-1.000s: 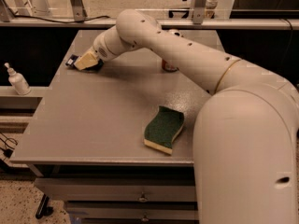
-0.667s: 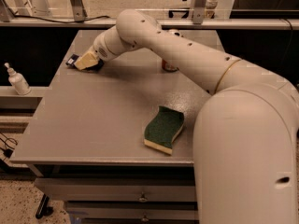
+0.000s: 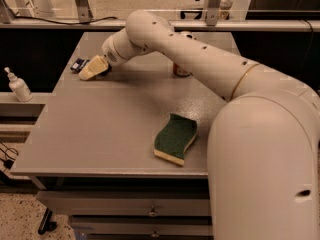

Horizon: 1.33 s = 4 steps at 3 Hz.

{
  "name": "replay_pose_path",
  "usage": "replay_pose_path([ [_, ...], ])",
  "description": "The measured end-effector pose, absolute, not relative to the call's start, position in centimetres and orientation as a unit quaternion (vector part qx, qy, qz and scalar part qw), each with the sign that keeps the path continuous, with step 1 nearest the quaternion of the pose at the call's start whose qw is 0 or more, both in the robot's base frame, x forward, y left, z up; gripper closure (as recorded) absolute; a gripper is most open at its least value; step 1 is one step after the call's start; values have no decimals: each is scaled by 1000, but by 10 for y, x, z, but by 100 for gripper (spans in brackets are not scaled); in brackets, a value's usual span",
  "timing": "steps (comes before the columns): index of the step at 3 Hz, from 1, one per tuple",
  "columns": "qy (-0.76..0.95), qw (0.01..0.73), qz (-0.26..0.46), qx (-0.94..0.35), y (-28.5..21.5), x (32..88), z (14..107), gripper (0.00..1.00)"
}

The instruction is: Pick rxbar blueberry

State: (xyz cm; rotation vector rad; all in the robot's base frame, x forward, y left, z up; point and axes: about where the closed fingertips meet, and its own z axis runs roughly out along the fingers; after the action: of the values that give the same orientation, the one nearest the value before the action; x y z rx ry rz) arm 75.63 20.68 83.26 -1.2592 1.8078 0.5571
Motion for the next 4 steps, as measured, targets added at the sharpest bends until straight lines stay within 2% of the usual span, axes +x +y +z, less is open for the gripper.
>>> replay_pose_path([
  [4, 721, 400, 292, -484, 211, 742, 839, 0],
])
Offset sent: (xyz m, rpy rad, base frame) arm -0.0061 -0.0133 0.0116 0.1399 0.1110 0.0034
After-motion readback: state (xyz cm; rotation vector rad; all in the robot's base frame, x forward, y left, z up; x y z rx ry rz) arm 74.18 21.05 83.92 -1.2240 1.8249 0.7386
